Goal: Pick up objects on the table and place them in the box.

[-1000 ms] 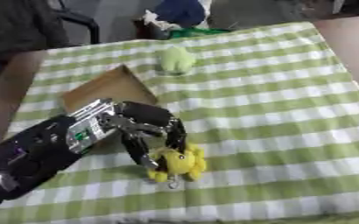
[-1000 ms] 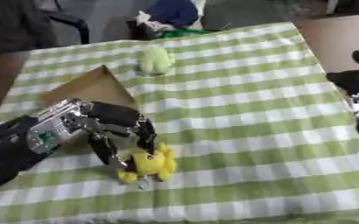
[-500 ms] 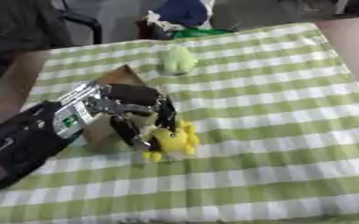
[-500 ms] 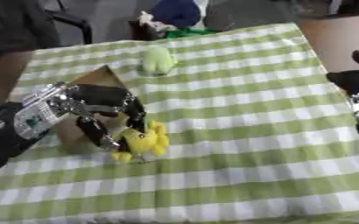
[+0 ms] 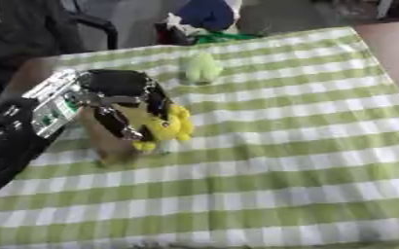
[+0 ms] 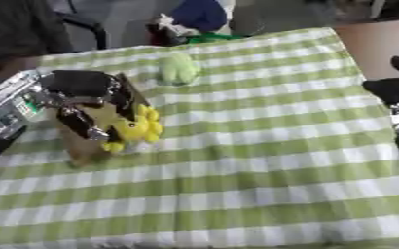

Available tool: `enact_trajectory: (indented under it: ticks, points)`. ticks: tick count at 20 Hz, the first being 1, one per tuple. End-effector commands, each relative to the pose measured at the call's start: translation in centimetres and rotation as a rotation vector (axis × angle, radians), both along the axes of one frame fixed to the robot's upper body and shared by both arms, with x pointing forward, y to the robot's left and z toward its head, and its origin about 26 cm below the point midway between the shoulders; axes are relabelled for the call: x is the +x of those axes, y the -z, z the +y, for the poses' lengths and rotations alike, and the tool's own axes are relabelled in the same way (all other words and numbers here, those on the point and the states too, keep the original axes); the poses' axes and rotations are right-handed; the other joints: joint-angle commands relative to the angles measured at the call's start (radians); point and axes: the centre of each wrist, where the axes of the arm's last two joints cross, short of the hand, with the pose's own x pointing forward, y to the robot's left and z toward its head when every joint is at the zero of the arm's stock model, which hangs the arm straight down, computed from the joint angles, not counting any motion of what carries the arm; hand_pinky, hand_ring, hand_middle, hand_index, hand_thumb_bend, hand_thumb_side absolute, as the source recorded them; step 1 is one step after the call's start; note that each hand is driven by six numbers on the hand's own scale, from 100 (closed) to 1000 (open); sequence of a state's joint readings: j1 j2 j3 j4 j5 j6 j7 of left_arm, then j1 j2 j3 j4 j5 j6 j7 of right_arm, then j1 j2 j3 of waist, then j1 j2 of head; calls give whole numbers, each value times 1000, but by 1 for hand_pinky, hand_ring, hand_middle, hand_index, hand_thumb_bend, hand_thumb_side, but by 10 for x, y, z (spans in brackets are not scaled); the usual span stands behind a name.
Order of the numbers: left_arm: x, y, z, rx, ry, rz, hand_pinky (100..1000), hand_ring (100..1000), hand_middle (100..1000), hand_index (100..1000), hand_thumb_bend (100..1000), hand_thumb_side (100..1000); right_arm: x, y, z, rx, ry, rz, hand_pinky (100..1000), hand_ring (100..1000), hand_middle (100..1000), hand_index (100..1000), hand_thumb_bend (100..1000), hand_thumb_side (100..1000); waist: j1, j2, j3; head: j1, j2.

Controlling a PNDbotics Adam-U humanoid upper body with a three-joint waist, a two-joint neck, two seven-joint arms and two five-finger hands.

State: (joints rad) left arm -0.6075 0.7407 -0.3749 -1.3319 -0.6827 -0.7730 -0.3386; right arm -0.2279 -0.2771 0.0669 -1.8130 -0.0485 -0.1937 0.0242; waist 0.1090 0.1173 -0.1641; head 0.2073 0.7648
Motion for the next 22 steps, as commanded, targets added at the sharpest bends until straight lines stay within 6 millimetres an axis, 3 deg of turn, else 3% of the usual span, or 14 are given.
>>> enact_trajectory:
  ticks: [1, 6, 10, 17, 22]
  points:
    - [3, -16, 31, 126, 13, -56, 633, 476, 426, 517, 203, 100, 0, -7, -3, -3, 8, -25, 890, 780, 622, 926, 100, 659, -7, -9, 5, -5, 5]
    - [8, -16, 59, 91, -99, -165, 643, 478, 431, 522, 220, 100, 0, -7, -3, -1, 13, -26, 890, 780, 622, 926, 100, 658, -10, -6, 8, -7, 5]
    - [14, -1, 71, 94, -155, -181, 656, 500, 460, 555, 243, 100, 0, -6, -2, 1, 15, -25, 890, 780, 622, 926, 100, 660, -11, -3, 7, -6, 5]
    - [21, 21, 71, 89, -239, -229, 718, 577, 549, 658, 266, 100, 0, -7, -2, 4, 16, -27, 890, 780, 621, 926, 100, 660, -16, 3, 6, -6, 2]
    - [24, 19, 66, 47, -289, -359, 769, 661, 647, 733, 389, 100, 0, -7, -1, 6, 16, -28, 890, 780, 621, 926, 100, 661, -19, 5, 7, -6, -3]
